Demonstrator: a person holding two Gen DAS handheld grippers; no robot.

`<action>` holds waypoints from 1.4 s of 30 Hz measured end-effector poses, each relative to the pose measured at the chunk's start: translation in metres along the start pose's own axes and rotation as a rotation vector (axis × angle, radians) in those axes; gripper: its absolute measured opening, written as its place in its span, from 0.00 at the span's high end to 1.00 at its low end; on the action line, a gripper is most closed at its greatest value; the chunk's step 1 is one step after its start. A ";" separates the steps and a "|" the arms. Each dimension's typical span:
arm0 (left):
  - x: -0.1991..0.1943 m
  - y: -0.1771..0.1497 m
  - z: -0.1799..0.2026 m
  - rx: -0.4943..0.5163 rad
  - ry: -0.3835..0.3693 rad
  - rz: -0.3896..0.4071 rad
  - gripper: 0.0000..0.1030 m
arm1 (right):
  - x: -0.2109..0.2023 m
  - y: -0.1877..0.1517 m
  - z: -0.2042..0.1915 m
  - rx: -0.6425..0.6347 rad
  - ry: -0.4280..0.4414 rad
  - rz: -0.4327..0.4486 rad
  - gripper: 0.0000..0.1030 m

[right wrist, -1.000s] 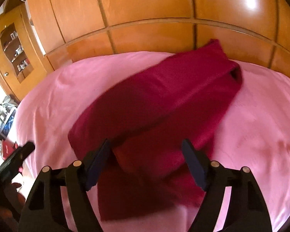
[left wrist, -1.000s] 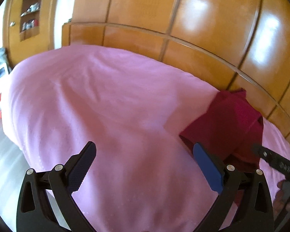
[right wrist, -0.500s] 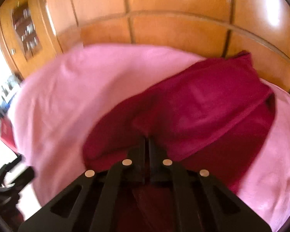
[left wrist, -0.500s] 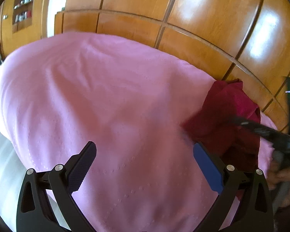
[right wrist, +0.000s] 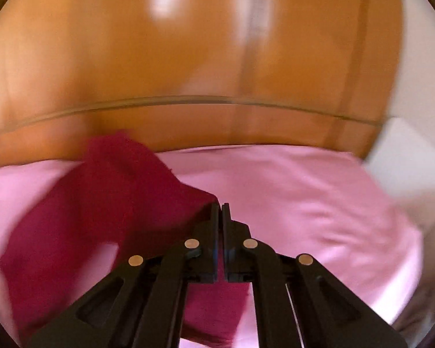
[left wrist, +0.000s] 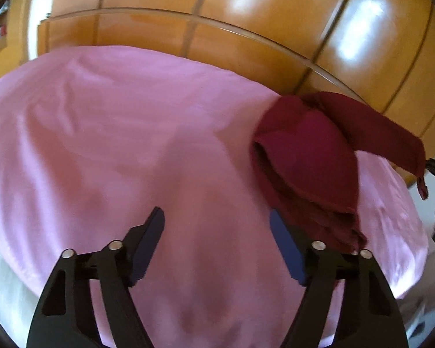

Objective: Fold small clothes

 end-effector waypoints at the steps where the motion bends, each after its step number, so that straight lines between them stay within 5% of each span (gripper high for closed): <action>1: 0.002 0.000 0.003 0.002 -0.020 -0.013 0.31 | 0.013 0.004 0.015 0.006 -0.065 -0.006 0.99; 5: 0.011 -0.002 0.017 -0.004 -0.113 -0.065 0.31 | 0.063 0.014 0.078 0.027 -0.304 -0.060 1.00; 9: 0.018 -0.013 0.039 0.030 -0.205 -0.132 0.31 | 0.103 0.011 0.100 0.033 -0.351 -0.148 0.96; 10: 0.020 -0.017 0.045 0.048 -0.210 -0.145 0.31 | 0.108 0.011 0.103 0.034 -0.337 -0.156 0.86; 11: 0.025 -0.019 0.051 0.065 -0.215 -0.158 0.31 | 0.107 0.010 0.099 0.042 -0.320 -0.161 0.52; 12: 0.028 -0.023 0.056 0.078 -0.230 -0.181 0.31 | 0.101 0.008 0.093 0.058 -0.286 -0.150 0.34; 15: 0.038 -0.033 0.071 0.087 -0.265 -0.225 0.31 | 0.072 -0.003 0.056 0.070 -0.104 -0.114 0.33; 17: 0.043 -0.037 0.079 0.091 -0.282 -0.242 0.31 | 0.055 -0.020 0.023 0.090 0.121 -0.164 0.32; 19: 0.049 -0.039 0.087 0.105 -0.288 -0.252 0.31 | 0.035 -0.051 -0.029 0.128 0.443 -0.286 0.32; 20: 0.053 -0.039 0.090 0.111 -0.289 -0.255 0.35 | 0.030 -0.061 -0.045 0.140 0.521 -0.323 0.32; 22: 0.061 -0.040 0.096 0.120 -0.283 -0.266 0.50 | 0.016 -0.097 -0.100 0.158 0.732 -0.458 0.32; 24: 0.064 -0.040 0.100 0.133 -0.266 -0.259 0.89 | 0.006 -0.125 -0.142 0.181 0.856 -0.563 0.39; 26: 0.066 -0.039 0.099 0.130 -0.263 -0.254 0.96 | 0.000 -0.145 -0.176 0.212 0.940 -0.636 0.48; 30: 0.050 -0.025 0.084 0.108 -0.247 -0.184 0.97 | -0.007 -0.146 -0.200 0.194 0.887 -0.593 0.73; 35: 0.006 0.026 0.032 0.030 -0.189 -0.024 0.97 | -0.026 -0.118 -0.169 0.029 0.818 -0.447 0.75; 38: -0.013 0.066 -0.016 0.008 -0.055 0.064 0.97 | -0.032 -0.112 -0.139 -0.016 0.733 -0.375 0.75; 42: -0.020 0.134 -0.066 0.025 0.154 0.147 0.97 | -0.011 -0.113 -0.100 0.033 0.623 -0.400 0.84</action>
Point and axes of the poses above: each gripper's, at about its wrist camera, not at the fingertips, and x roughly the way its jaws point, z to its right, y to its top, the point moved 4 cm from there along x, roughly the way its jaws point
